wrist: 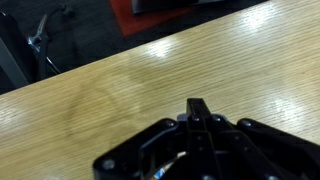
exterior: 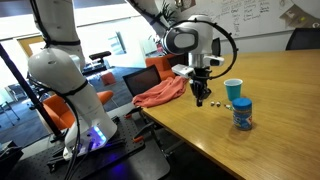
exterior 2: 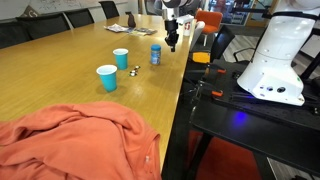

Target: Push the container backwards

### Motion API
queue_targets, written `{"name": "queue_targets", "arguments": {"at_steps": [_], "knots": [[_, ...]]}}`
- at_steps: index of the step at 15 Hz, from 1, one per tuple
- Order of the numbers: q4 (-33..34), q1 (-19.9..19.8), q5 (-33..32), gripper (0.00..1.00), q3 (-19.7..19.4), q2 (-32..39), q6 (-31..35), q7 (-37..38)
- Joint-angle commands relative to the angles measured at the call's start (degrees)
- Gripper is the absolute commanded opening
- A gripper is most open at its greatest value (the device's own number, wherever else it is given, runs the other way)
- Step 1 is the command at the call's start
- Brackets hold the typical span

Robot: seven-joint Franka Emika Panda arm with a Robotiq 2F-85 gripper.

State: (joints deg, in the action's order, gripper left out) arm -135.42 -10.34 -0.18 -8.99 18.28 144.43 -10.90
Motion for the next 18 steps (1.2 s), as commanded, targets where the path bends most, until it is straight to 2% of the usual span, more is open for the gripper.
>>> {"name": "queue_targets", "arguments": {"at_steps": [1, 7, 12, 18], "knots": [[2.17, 0.09, -2.56, 0.0, -0.73, 3.93, 4.49, 2.53], [10.06, -4.22, 0.48, 0.0, 1.95, 15.37, 13.58, -0.33], [17.94, -6.84, -0.26, 0.0, 3.62, 23.16, 15.53, -0.62], [23.38, -7.92, -0.91, 0.0, 4.93, 27.63, 16.78, -1.9]]}}
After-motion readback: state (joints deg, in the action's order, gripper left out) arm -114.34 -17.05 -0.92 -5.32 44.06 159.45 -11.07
